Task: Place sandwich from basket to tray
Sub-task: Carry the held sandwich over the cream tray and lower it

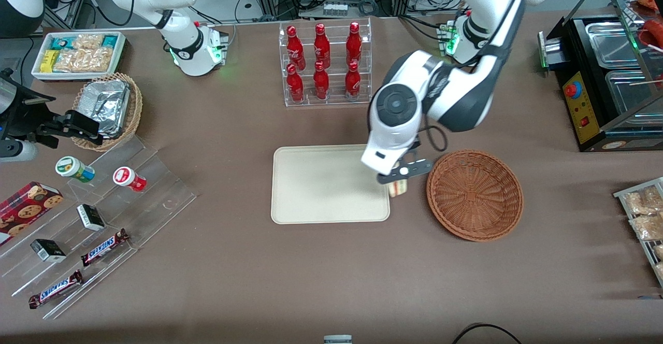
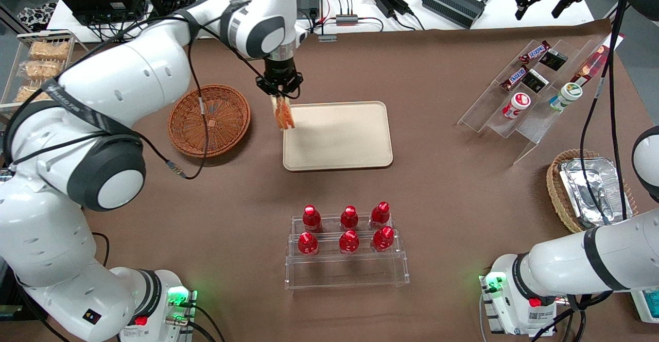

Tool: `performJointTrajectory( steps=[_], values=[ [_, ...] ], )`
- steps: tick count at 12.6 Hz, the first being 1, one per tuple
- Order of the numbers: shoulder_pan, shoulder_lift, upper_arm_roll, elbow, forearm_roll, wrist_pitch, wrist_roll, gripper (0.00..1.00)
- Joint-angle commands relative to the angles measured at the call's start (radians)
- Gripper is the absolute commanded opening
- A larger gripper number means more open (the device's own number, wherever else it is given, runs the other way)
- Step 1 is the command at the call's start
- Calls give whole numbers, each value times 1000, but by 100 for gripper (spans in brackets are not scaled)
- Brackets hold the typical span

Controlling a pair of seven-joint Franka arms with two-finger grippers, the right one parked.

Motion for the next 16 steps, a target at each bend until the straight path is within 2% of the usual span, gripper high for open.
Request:
performJointTrajectory(
  steps=[1,5,11,14,16],
  values=[
    [-53,56,14,50,-2,36,28,0],
    [-156,133,15,68,4,145,11,0],
    [-176,231,17,68,11,227,28,0],
    [-177,248,15,62,66,227,20,0],
    [-177,267,15,65,67,228,19,0]
  ],
)
